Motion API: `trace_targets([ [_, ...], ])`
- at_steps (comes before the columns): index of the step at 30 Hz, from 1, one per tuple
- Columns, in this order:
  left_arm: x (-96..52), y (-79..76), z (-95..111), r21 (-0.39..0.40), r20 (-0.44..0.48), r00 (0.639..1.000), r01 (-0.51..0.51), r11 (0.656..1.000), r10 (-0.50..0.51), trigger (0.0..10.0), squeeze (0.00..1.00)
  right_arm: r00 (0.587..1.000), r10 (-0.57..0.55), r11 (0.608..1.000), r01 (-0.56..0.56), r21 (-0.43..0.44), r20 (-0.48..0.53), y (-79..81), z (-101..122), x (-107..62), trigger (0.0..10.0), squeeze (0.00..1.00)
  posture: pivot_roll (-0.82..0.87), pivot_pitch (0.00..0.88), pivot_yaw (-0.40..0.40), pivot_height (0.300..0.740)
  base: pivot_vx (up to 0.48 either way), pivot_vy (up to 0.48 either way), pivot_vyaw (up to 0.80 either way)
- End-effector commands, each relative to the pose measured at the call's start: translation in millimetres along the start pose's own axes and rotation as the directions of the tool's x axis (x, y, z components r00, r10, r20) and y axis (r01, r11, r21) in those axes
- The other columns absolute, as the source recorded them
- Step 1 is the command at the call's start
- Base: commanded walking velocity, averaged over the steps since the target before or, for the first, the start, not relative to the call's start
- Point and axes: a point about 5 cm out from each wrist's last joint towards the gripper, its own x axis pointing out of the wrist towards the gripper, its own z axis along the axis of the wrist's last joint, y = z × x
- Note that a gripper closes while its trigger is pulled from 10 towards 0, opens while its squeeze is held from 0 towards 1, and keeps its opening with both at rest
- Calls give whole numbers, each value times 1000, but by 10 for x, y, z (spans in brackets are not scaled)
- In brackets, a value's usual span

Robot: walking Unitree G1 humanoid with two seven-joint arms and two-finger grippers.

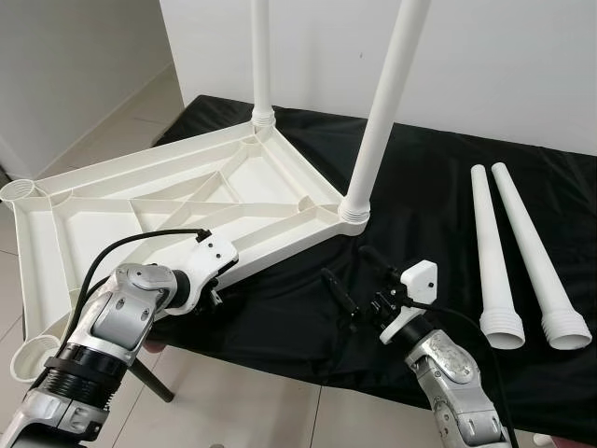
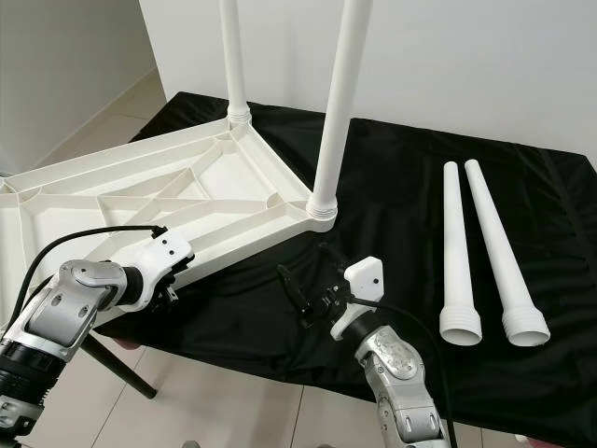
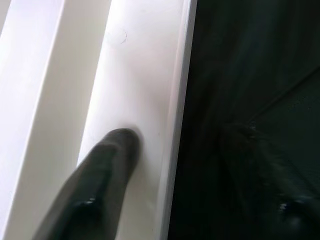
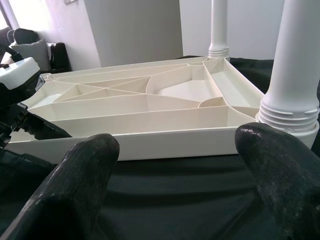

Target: Building children table

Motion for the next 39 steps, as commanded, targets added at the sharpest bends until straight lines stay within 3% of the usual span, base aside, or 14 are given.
trace_targets([
  [1, 30, -43, -21, -9, -16, 1000, 15, 1000, -16, 0, 0, 1000, 4, 1000, -4, 2, -3, 0, -13, -4, 10000, 0, -60, 24, 8, 740, 0, 0, 0],
  [11, 89, -13, 166, 6, 30, 999, -10, 1000, 10, 0, 0, 1000, 1, 1000, -1, 3, -4, 2, -12, -12, 10000, 0, -58, 30, 9, 740, 0, 0, 0],
  [15, 227, 14, 349, 6, 66, 997, -25, 1000, 25, 0, 0, 1000, 3, 1000, -3, 9, 0, 17, -9, 3, 10000, 0, -61, 34, 16, 740, 0, 0, 0],
  [18, 227, 14, 349, 6, 66, 997, -25, 1000, 25, 0, 0, 1000, 3, 1000, -3, 9, 0, 17, -9, 3, 10000, 0, -61, 34, 16, 740, 0, 0, 0],
  [21, 444, 4, 600, -1, 111, 994, -23, 1000, 23, 0, 0, 1000, 2, 1000, -2, 18, 7, 42, -6, 16, 10000, 0, -63, 36, 21, 740, 0, 0, 0],
  [29, 593, -32, 793, 22, 137, 990, -24, 999, 21, 0, 0, 1000, 1, 1000, -1, 17, 10, 57, 0, 30, 10000, 0, -64, 36, 23, 740, 0, 0, 0],
  [34, 775, -143, 1156, 48, 196, 981, -14, 999, 5, 0, 0, 1000, -1, 1000, 1, 18, 16, 74, 4, 49, 10000, 0, -69, 35, 31, 740, 0, 0, 0],
  [36, 775, -143, 1156, 48, 196, 981, -14, 999, 5, 0, 0, 1000, -1, 1000, 1, 18, 16, 74, 4, 49, 10000, 0, -69, 35, 31, 740, 0, 0, 0],
  [39, 852, -169, 1314, 58, 216, 976, -18, 998, 5, 0, 0, 1000, -9, 1000, 8, 23, 23, 98, 12, 56, 10000, 0, -78, 37, 39, 740, 0, 0, 0],
])
